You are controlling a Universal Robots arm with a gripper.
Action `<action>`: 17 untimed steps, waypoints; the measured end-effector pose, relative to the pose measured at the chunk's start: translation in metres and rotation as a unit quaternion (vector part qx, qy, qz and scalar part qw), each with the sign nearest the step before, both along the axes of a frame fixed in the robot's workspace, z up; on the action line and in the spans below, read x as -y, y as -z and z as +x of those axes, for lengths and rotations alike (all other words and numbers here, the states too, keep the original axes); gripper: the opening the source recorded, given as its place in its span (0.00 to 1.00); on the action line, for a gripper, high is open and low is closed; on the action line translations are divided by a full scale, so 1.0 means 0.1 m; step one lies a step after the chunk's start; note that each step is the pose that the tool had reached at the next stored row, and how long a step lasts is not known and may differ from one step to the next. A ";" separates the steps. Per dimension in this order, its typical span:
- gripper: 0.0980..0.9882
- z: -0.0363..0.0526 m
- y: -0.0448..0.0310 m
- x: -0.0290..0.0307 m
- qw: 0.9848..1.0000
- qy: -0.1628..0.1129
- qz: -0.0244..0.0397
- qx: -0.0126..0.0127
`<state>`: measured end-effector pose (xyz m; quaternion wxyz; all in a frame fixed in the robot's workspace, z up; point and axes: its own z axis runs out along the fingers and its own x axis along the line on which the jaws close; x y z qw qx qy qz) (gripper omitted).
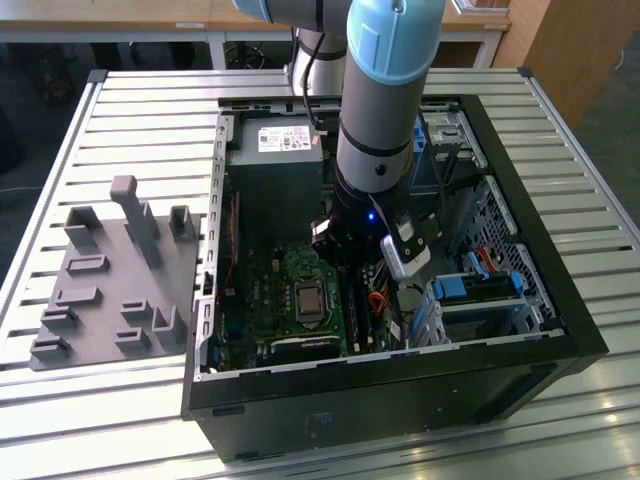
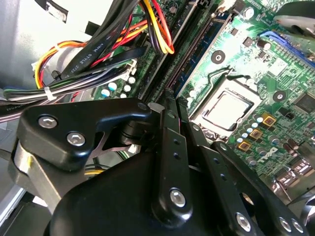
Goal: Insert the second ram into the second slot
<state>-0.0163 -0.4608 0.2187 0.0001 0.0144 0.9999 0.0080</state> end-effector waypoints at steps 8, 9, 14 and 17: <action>0.04 0.001 0.000 0.001 1.000 0.002 0.000 0.000; 0.04 0.001 0.002 0.001 1.000 0.002 0.000 0.000; 0.04 0.001 0.012 0.000 1.000 0.003 0.000 0.000; 0.04 0.001 0.033 0.001 1.000 0.003 0.000 0.000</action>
